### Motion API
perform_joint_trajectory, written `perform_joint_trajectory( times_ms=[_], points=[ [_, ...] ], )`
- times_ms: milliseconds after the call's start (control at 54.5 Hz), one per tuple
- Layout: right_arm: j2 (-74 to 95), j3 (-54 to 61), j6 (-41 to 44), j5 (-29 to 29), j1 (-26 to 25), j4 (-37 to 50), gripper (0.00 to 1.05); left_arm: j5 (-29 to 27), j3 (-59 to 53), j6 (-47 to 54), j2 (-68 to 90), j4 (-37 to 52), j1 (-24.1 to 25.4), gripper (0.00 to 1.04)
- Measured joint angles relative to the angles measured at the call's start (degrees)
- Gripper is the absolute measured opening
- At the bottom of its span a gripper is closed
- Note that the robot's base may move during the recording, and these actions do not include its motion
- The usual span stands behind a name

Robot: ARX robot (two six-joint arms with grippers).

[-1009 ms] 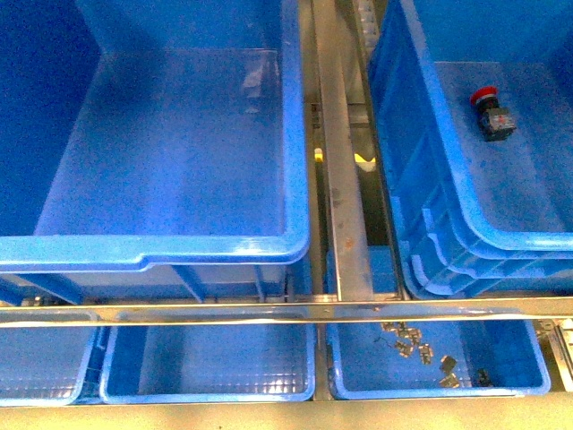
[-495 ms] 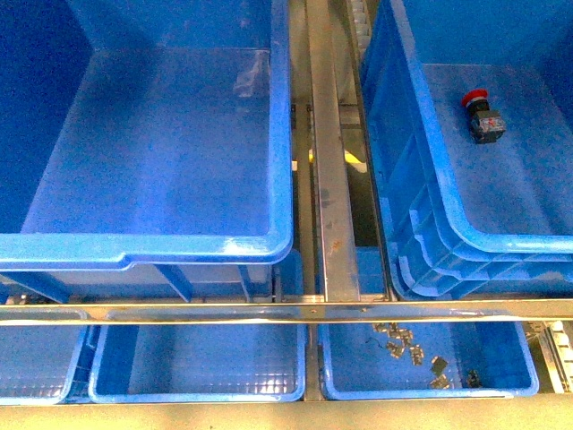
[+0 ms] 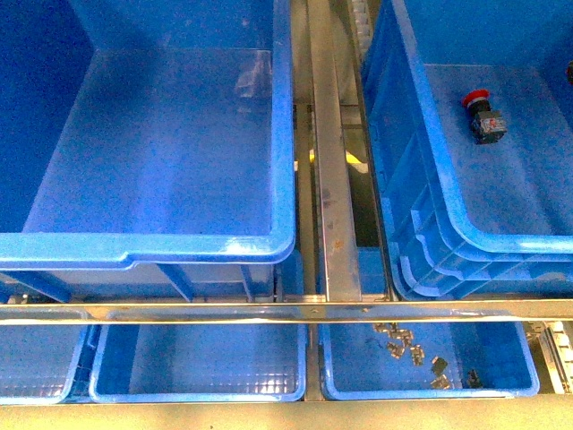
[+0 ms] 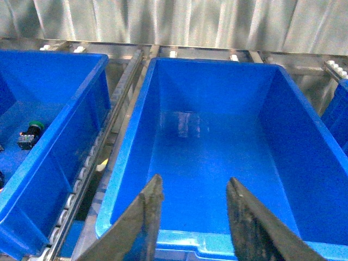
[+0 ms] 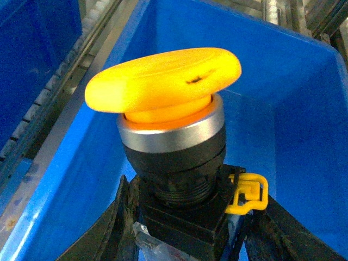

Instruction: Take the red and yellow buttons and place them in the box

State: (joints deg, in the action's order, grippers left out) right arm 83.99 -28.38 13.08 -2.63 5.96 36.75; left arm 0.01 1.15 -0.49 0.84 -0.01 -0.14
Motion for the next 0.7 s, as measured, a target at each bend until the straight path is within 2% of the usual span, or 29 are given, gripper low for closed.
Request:
perform_joint_trajectory(
  times_ms=[110, 220, 330, 458, 697],
  points=[
    [3.2, -2.4, -0.4, 1.7, -1.8, 0.3, 0.42, 0.0, 0.0, 0.0, 0.0, 0.0, 0.0, 0.58],
    [9.4, -7.8, -1.0, 3.0, -5.3, 0.2, 0.42, 0.0, 0.0, 0.0, 0.0, 0.0, 0.0, 0.81],
    [15.8, -14.0, -1.1, 3.8, -8.1, -1.3, 0.42, 0.0, 0.0, 0.0, 0.0, 0.0, 0.0, 0.97],
    [26.8, -25.6, -1.6, 3.9, -10.7, -5.5, 0.42, 0.0, 0.0, 0.1, 0.0, 0.0, 0.0, 0.97],
    [41.2, -44.5, -2.0, 3.1, -12.2, -14.4, 0.42, 0.0, 0.0, 0.1, 0.0, 0.0, 0.0, 0.97]
  ],
)
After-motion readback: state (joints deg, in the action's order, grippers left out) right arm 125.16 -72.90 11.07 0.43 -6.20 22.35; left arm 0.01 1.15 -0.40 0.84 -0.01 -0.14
